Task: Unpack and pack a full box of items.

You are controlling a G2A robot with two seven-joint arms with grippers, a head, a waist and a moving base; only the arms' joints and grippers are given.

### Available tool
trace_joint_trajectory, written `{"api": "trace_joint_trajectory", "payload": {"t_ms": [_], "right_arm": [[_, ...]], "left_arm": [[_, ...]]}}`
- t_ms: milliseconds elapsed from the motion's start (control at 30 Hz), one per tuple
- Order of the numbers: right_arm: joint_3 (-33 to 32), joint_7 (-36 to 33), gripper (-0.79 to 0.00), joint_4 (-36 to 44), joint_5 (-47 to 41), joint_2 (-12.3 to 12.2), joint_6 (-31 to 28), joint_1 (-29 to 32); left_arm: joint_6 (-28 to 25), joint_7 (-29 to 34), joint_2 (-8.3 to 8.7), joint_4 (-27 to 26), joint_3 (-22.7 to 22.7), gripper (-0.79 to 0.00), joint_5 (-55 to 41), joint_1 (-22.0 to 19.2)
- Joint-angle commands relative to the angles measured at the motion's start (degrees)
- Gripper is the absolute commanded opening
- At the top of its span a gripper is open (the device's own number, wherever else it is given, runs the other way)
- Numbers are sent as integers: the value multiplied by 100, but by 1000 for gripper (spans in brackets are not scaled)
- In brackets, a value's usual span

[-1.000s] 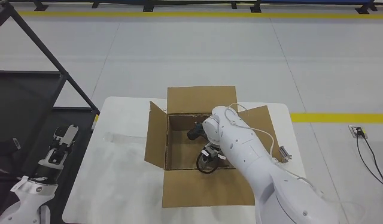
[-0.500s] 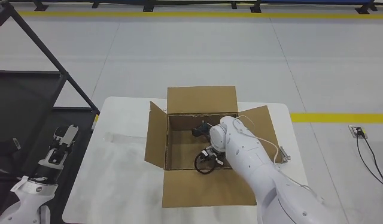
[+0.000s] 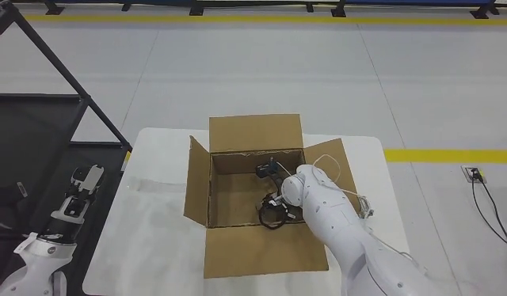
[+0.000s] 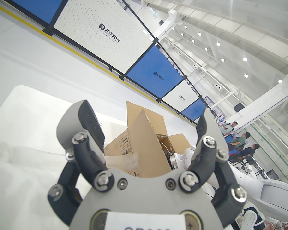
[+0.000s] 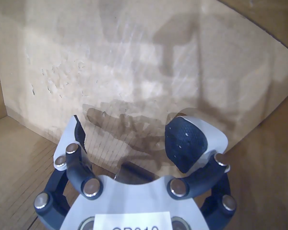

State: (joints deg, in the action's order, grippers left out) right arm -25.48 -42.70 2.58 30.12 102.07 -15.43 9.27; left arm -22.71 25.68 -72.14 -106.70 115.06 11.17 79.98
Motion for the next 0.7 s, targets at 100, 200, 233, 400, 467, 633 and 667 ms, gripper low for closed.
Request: {"api": "trace_joint_trajectory", "payload": {"t_ms": [100,200,233,400,467,633,667], "right_arm": [[0,3,0,0,0,0,0,1],[0,3,0,0,0,0,0,1],[0,3,0,0,0,0,0,1],[0,3,0,0,0,0,0,1],[0,3,0,0,0,0,0,1],[11,71,0,50,28,-2,-64,14],[33,228,0,88,91,-16,-203,57]], "left_arm": [[0,0,0,0,0,0,0,0],[0,0,0,0,0,0,0,0],[0,0,0,0,0,0,0,0],[0,0,0,0,0,0,0,0],[0,0,0,0,0,0,0,0],[0,0,0,0,0,0,0,0],[0,0,0,0,0,0,0,0]]}}
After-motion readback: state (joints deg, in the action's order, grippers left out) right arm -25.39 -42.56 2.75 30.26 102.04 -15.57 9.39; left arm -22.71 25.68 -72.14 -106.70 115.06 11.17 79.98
